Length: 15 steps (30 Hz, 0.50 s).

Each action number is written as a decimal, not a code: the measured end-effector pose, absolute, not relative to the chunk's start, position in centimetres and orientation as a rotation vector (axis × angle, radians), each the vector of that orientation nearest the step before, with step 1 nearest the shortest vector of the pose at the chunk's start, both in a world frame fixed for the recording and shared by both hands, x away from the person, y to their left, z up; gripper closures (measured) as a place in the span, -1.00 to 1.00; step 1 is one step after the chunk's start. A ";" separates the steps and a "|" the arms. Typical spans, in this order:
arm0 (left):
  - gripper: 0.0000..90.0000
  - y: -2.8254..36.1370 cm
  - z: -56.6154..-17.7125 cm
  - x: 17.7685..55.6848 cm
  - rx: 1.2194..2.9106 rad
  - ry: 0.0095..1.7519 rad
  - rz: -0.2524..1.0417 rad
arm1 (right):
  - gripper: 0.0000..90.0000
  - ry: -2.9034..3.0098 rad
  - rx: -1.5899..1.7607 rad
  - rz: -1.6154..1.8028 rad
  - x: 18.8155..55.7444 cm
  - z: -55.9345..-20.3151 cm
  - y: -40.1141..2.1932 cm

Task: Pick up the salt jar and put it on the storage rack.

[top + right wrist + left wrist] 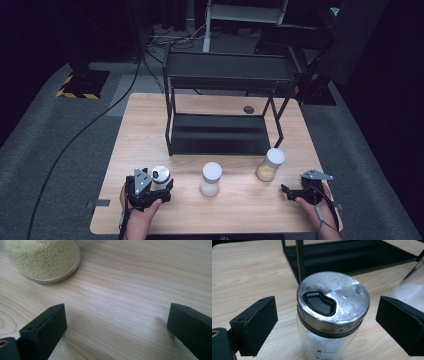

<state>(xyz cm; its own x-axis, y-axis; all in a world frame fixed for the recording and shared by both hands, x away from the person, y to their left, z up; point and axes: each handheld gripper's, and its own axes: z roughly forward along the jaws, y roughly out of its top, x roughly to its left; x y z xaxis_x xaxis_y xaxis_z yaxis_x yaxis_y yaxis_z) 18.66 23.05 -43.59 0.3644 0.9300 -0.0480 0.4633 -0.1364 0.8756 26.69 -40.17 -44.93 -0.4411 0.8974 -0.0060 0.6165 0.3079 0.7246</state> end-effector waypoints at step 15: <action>-0.79 22.2 -44.6 20.3 1.829 1.263 0.651 | -0.95 2.170 1.347 0.926 26.7 -44.9 -40.2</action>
<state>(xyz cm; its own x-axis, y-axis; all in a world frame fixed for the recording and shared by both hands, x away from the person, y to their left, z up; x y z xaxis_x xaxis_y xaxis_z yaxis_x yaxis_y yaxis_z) 20.25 22.18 -44.61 0.3683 0.9293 -0.0285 0.5166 -0.1791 0.8373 26.69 -40.17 -44.93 -0.4412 0.8974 -0.0060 0.6164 0.3079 0.7247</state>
